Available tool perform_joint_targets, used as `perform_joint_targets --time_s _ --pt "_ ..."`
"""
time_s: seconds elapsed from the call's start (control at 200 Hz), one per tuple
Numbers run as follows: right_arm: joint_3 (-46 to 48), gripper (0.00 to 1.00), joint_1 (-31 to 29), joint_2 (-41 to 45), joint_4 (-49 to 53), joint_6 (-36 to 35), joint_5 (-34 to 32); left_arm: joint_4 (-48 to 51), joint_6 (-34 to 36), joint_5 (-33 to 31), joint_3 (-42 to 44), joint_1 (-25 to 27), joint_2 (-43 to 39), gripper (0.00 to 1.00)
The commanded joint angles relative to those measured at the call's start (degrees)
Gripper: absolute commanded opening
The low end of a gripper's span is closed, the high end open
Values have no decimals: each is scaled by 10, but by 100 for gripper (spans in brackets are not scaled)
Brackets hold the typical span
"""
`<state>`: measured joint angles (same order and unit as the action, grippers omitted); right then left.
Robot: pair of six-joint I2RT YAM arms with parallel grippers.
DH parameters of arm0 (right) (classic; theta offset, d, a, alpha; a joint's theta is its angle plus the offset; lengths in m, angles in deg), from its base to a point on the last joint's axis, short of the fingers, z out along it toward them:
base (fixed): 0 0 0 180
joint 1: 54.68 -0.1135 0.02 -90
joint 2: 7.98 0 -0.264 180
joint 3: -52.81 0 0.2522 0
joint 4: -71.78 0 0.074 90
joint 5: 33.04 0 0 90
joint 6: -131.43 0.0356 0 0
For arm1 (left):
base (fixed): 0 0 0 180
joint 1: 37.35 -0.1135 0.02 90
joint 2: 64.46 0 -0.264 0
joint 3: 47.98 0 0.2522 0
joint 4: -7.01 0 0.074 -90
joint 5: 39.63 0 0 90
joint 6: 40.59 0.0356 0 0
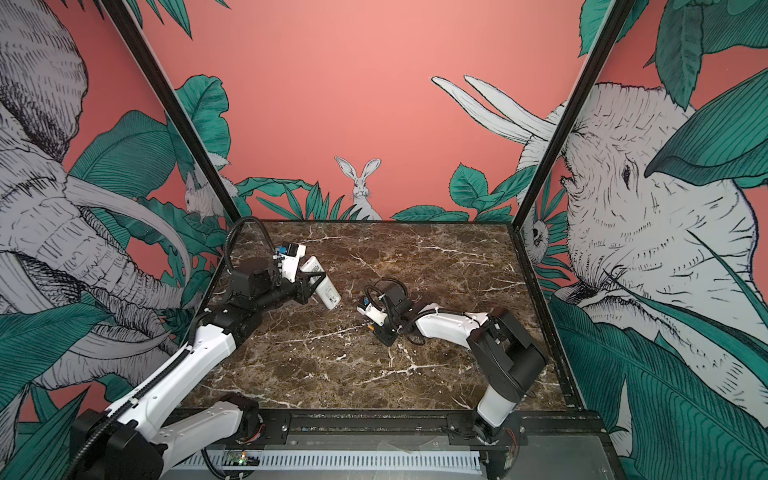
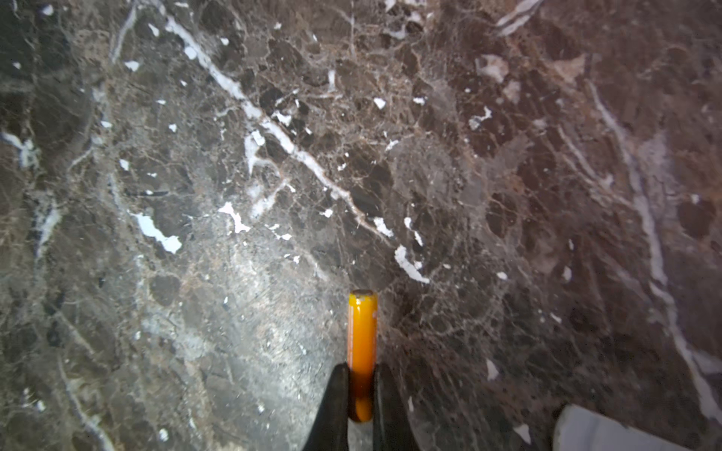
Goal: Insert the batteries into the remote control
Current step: 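Carry the battery to the open compartment of the remote in the left gripper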
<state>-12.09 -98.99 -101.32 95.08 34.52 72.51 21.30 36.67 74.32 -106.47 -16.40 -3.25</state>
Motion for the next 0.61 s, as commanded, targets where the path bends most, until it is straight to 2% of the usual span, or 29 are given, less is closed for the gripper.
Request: perform_joint_targets --time_s 0.0,0.285,0.48,0.5,0.6 --pt "29 10 3 56 -34 65 -2 -64 -27 39 13 -3 17 16" --pt "89 11 2 146 -93 153 -43 -153 -92 93 47 -1 80 16" --pt "118 11 1 189 -132 168 -42 -162 -100 101 53 7 121 16" --pt "121 11 1 193 -136 168 -43 -169 -106 120 55 7 126 16" --pt "136 11 -1 205 -156 174 -45 -192 -121 131 60 17 148 16"
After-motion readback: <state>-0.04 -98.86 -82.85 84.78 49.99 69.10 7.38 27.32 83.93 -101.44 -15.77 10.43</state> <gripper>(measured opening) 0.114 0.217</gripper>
